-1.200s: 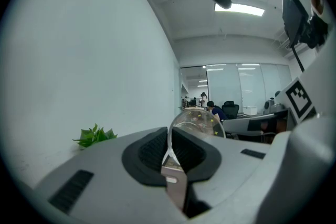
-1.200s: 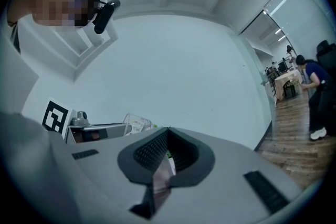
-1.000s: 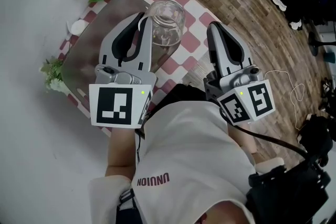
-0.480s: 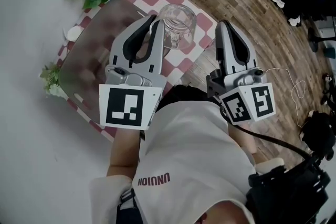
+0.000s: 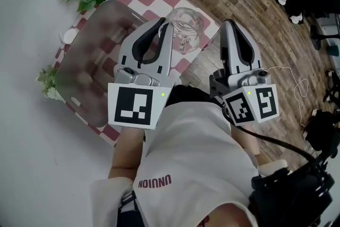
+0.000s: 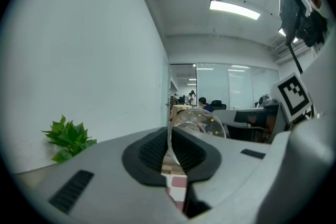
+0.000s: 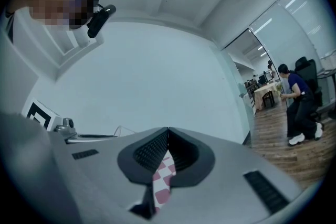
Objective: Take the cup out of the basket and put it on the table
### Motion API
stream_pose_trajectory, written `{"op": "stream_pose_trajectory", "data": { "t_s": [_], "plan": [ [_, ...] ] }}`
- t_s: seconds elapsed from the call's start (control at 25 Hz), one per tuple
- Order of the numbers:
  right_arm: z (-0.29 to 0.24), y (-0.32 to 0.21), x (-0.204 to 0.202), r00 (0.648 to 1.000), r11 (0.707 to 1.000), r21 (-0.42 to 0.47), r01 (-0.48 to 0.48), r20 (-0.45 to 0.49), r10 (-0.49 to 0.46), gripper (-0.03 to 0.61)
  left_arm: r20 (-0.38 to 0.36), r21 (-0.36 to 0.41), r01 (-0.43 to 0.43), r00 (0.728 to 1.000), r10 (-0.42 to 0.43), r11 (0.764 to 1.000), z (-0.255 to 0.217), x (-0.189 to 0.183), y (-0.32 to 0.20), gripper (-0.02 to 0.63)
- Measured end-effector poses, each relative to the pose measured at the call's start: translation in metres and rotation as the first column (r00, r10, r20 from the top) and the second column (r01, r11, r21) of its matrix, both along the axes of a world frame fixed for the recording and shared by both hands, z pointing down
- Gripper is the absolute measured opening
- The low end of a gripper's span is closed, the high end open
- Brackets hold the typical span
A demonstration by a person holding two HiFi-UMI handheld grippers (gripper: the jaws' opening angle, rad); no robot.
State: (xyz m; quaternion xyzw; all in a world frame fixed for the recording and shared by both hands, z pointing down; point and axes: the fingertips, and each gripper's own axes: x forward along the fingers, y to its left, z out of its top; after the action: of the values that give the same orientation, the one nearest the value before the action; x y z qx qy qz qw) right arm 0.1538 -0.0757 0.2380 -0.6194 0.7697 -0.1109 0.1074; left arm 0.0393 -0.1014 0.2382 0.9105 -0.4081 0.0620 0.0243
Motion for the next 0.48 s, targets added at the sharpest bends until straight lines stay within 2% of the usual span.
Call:
{"op": "stream_pose_trajectory", "data": {
  "t_s": [0.24,0.48],
  "plan": [
    [0.001,0.002,0.015,1.000,1.000,-0.007,-0.024,-0.001,0.024,0.017,-0.002,-0.009,-0.024,1.000,0.024,1.000,0.009,0.019,0.003,0.034],
    [0.006,0.006,0.028,0.999,0.999,-0.026,-0.040,0.002,0.040,0.017,0.018,-0.059,-0.039,0.999,0.040,0.998,0.028,0.032,0.004,0.034]
  ]
}}
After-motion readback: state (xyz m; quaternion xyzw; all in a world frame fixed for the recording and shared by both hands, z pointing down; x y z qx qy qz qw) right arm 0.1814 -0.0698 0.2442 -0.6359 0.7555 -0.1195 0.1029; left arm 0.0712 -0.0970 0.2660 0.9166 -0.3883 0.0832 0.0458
